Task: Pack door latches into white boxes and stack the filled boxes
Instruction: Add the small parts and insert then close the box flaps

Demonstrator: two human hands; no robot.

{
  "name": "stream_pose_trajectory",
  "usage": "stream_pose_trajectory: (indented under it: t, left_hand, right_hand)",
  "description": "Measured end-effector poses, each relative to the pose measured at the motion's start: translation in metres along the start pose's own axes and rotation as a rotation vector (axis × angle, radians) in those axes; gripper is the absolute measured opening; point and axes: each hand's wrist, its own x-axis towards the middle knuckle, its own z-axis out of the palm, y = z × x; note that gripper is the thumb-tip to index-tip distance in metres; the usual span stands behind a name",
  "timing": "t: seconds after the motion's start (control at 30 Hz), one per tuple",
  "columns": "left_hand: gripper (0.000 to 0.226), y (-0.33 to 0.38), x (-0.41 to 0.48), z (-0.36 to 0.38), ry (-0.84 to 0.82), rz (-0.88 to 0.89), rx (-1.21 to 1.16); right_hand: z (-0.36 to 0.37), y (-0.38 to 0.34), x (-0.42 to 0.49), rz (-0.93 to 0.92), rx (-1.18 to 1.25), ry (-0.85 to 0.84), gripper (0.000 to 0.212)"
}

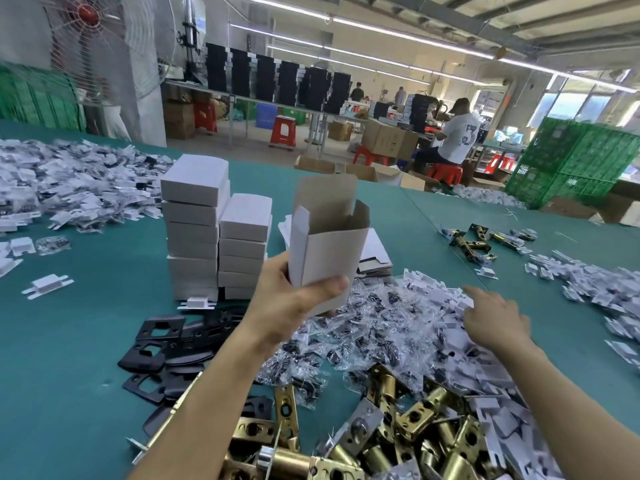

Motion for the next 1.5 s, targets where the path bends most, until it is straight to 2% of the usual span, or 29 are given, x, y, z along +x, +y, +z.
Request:
stream_pose_trajectory:
  t: [0.13, 0.3, 0.43, 0.6, 0.67, 0.8, 0.93, 1.03, 1.13, 1.27, 1.33, 1.4, 1.5]
  left_hand:
    - [0.03, -0.004, 0.0, 0.001, -0.002, -0.016, 0.05]
    - [0.038, -0.005, -0.001, -0.001, -0.056, -0.003, -0.075]
    - [0.047, -0.009, -0.001, 0.0, -0.071, 0.043, -0.148]
    - [0.053, -0.008, -0.001, 0.0, -0.042, 0.112, -0.157]
    - [0.048, -0.009, -0.002, 0.001, -0.019, 0.136, -0.122]
    - [0.031, -0.012, -0.001, 0.003, 0.013, 0.145, -0.067]
    - [0.029, -0.015, -0.002, 0.002, 0.027, 0.141, -0.029]
    - [0.029, -0.016, -0.003, 0.003, 0.035, 0.155, 0.009]
    - [0.025, -0.018, -0.003, 0.003, 0.023, 0.177, 0.042]
    - [0.025, -0.022, -0.002, 0.004, 0.02, 0.215, 0.085]
    - [0.024, -0.023, -0.002, 0.004, 0.021, 0.223, 0.113]
    - [0.028, -0.024, -0.002, 0.005, 0.027, 0.223, 0.136]
    - [0.031, -0.026, -0.002, 0.005, 0.037, 0.215, 0.156]
  right_hand:
    - [0.01, 0.004, 0.01, 0.046, -0.121, -0.055, 0.034]
    - [0.016, 0.006, 0.015, 0.044, -0.127, -0.011, 0.016]
    - [0.018, 0.008, 0.019, 0.054, -0.12, 0.031, 0.025]
    - [0.022, 0.003, 0.024, 0.069, -0.149, 0.037, 0.051]
    - [0.023, -0.001, 0.025, 0.085, -0.158, 0.065, 0.043]
    - [0.025, -0.007, 0.027, 0.102, -0.179, 0.143, 0.013]
    - [0.022, -0.01, 0.023, 0.079, -0.15, 0.198, 0.013]
    - [0.009, -0.01, 0.019, 0.054, 0.052, 0.239, 0.019]
    - [-0.022, -0.019, 0.009, -0.105, 0.37, 0.338, 0.026]
    - [-0.075, -0.046, -0.034, -0.514, 0.775, 0.582, 0.024]
    - [-0.097, -0.064, -0.067, -0.721, 0.962, 0.584, 0.025]
    - [-0.111, -0.081, -0.096, -0.91, 0.986, 0.567, 0.025]
    - [-0.112, -0.104, -0.119, -0.994, 0.822, 0.594, 0.027]
